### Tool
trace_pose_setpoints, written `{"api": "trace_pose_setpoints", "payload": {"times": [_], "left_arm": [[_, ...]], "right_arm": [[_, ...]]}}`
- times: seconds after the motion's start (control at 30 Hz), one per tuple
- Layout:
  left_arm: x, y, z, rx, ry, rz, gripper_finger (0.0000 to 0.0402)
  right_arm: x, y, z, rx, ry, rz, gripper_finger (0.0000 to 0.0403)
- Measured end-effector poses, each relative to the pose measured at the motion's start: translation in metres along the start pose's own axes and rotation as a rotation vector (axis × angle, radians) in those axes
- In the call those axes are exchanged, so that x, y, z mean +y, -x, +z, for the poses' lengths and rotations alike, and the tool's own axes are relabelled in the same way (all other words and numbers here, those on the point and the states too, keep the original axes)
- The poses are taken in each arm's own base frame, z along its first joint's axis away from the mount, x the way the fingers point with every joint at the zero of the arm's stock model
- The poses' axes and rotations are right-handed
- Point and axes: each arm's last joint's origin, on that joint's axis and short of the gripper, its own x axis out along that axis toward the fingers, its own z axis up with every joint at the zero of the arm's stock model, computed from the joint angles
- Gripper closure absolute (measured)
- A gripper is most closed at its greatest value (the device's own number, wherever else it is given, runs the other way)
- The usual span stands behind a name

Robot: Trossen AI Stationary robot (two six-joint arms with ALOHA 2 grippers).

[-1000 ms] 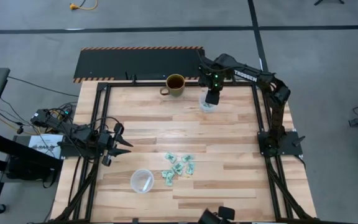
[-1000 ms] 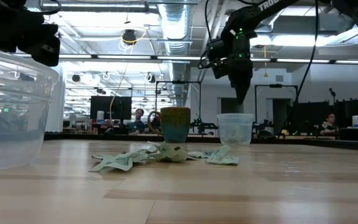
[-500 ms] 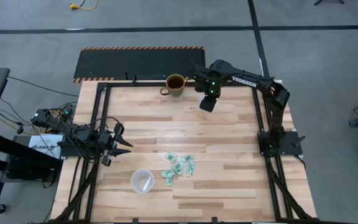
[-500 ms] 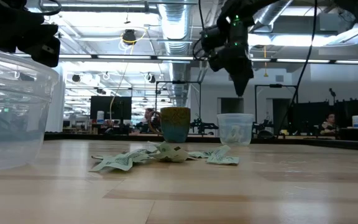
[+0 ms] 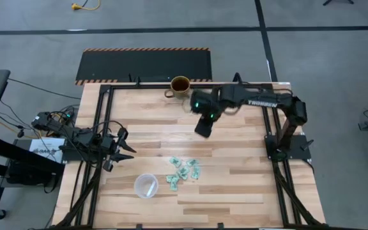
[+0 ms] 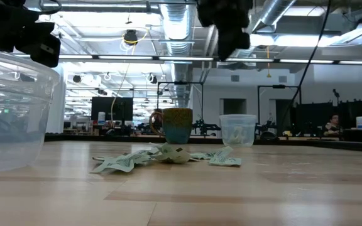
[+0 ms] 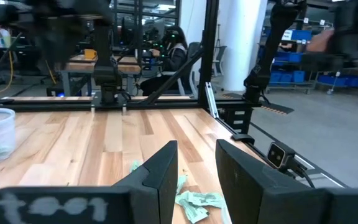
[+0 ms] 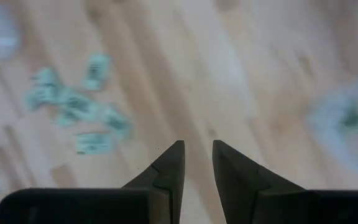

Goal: Pick and place items into bin
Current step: Put the stevia packet into the top transparent bin

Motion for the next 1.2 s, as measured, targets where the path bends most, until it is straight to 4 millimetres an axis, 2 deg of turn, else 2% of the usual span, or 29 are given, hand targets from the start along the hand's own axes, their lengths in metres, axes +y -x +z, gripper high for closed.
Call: {"api": "trace_pose_setpoints", "payload": {"times": [0.1,0.2,0.5,0.8,1.2], "left_arm": [[0.000,0.000,0.000,0.001,0.000,0.000,0.0304],[0.000,0.000,-0.001,0.012,-0.002,0.000,0.0304],[0.000,0.000,-0.002,0.019,0.020,-0.001,0.0304],[0.000,0.000,-0.002,0.023,0.058,-0.001,0.0304],[0.000,0.000,-0.002,0.023,0.071,-0.002,0.0304]], "right_arm": [[0.030,-0.005,-0.005,-0.011,0.057,0.012,0.0328],[0.056,-0.020,-0.010,-0.025,0.073,-0.025,0.0328],[0.108,-0.052,-0.030,0.027,0.052,-0.058,0.0328],[0.142,-0.104,-0.044,0.128,0.075,-0.095,0.0328],[0.168,-0.171,-0.061,0.249,0.103,-0.066,0.0328]]}}
